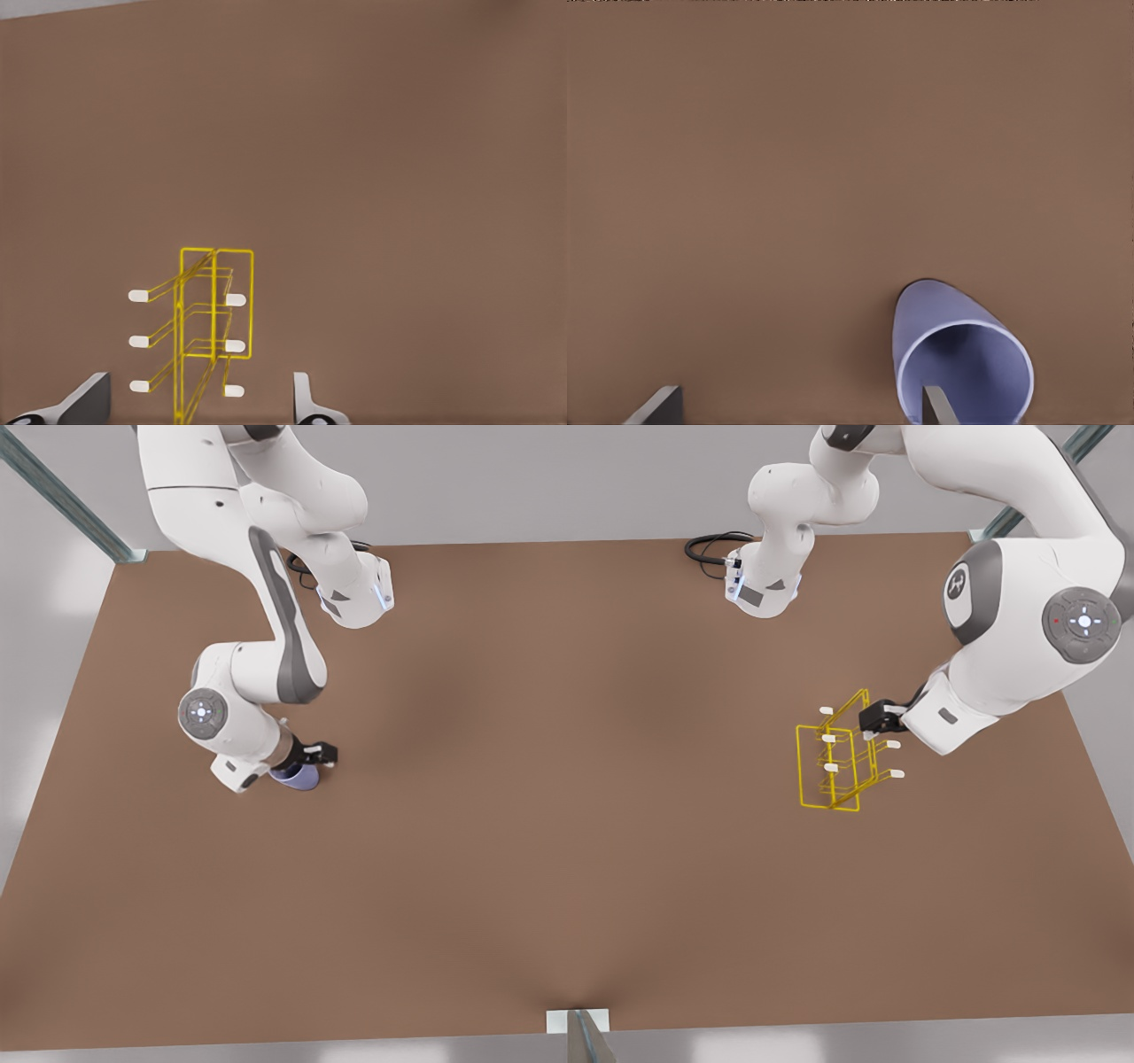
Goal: Place the cup on the cup holder
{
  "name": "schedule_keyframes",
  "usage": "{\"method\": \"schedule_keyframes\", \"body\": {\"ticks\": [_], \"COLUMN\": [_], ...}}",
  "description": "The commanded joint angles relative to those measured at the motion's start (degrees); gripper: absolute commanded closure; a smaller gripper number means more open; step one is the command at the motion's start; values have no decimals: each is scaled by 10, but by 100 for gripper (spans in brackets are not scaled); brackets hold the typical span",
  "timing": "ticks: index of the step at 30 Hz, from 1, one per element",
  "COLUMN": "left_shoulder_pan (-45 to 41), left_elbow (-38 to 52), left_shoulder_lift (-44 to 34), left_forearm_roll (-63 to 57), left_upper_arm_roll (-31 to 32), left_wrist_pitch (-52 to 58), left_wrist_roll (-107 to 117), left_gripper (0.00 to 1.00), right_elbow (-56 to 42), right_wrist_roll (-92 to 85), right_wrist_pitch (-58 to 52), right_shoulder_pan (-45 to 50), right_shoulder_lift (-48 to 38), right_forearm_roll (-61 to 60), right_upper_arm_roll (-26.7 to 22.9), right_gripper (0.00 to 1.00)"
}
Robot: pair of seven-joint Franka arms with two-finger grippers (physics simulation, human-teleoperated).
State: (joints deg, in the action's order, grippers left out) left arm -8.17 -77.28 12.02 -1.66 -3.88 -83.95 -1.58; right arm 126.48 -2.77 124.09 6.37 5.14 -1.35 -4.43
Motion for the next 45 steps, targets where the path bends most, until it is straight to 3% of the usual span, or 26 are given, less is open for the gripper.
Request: {"method": "schedule_keyframes", "body": {"ticks": [1, 12, 23, 24, 25, 26, 27, 30, 32, 42, 45], "left_shoulder_pan": [0, 0, 0, 0, 0, 0, 0, 0, 0, -1, -3], "left_elbow": [0, -1, -1, -1, -1, -1, -1, -1, -1, 0, -1], "left_shoulder_lift": [1, 2, 5, 5, 5, 5, 5, 5, 8, 8, 8], "left_forearm_roll": [0, 2, 2, 2, 2, 2, 2, 2, 2, 2, 1], "left_upper_arm_roll": [0, 0, 0, 0, 0, -1, -1, -1, 0, 0, 1], "left_wrist_pitch": [0, 2, 5, 5, 5, 5, 5, 5, 5, 4, 5], "left_wrist_roll": [-2, -2, -2, -2, -2, -2, -2, -2, -2, -1, -1], "left_gripper": [0, 0, 0, 0, 0, 0, 0, 0, 0, 0, 0], "right_elbow": [12, 86, 87, 87, 89, 91, 92, 100, 107, 82, 25], "right_wrist_roll": [-16, -43, -58, -58, -58, -57, -58, -79, -79, -118, -120], "right_wrist_pitch": [31, 155, 197, 197, 198, 199, 197, 191, 189, 170, 114], "right_shoulder_pan": [-9, -40, -46, -46, -46, -46, -46, -46, -46, -34, -4], "right_shoulder_lift": [-7, 10, 51, 53, 55, 59, 58, 58, 58, 8, 20], "right_forearm_roll": [0, 5, 6, 6, 6, 6, 6, 6, 6, -4, -91], "right_upper_arm_roll": [-1, -1, -2, -1, -1, -1, -1, -1, -1, 2, 10], "right_gripper": [0, 0, 0, 4, 16, 20, 29, 67, 75, 79, 79]}}
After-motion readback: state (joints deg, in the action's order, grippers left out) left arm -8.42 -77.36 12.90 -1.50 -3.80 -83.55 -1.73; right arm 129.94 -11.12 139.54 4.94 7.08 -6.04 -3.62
